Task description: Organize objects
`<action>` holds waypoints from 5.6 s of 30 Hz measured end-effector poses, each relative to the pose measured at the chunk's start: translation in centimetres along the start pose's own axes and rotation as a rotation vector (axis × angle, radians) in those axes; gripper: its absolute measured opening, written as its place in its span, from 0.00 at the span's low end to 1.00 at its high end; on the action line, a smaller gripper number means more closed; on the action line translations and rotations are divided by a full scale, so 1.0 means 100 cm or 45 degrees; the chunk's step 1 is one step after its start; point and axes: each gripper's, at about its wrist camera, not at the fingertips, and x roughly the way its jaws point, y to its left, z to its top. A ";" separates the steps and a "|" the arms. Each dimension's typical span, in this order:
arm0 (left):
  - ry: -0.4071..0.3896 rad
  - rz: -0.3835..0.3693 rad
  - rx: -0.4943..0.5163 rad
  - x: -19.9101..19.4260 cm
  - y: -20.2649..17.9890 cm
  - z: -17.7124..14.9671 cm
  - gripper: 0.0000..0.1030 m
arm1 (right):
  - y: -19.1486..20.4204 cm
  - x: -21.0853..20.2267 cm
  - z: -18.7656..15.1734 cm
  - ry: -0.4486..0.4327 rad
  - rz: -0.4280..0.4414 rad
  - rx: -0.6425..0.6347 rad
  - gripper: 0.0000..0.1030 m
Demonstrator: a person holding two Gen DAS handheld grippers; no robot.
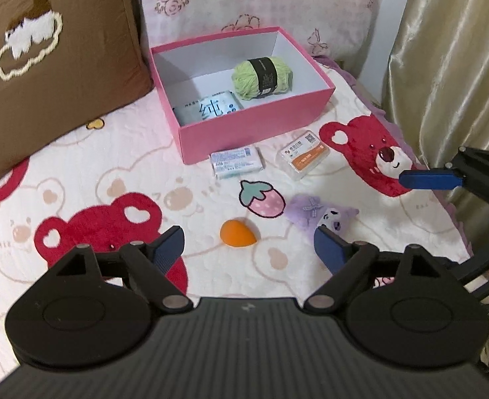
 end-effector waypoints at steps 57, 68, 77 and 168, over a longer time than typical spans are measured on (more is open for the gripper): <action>-0.023 -0.322 -0.402 0.194 0.073 -0.058 0.30 | -0.036 0.234 -0.055 0.308 0.231 0.311 0.27; -0.129 -0.354 -0.325 0.153 0.058 -0.046 0.30 | -0.029 0.192 -0.038 0.207 0.164 0.214 0.27; -0.193 -0.386 -0.324 0.109 0.048 -0.032 0.30 | -0.015 0.147 -0.019 0.105 0.085 0.112 0.27; -0.100 -0.006 -0.217 0.044 0.031 0.138 0.45 | -0.111 0.109 0.112 0.080 0.002 0.127 0.61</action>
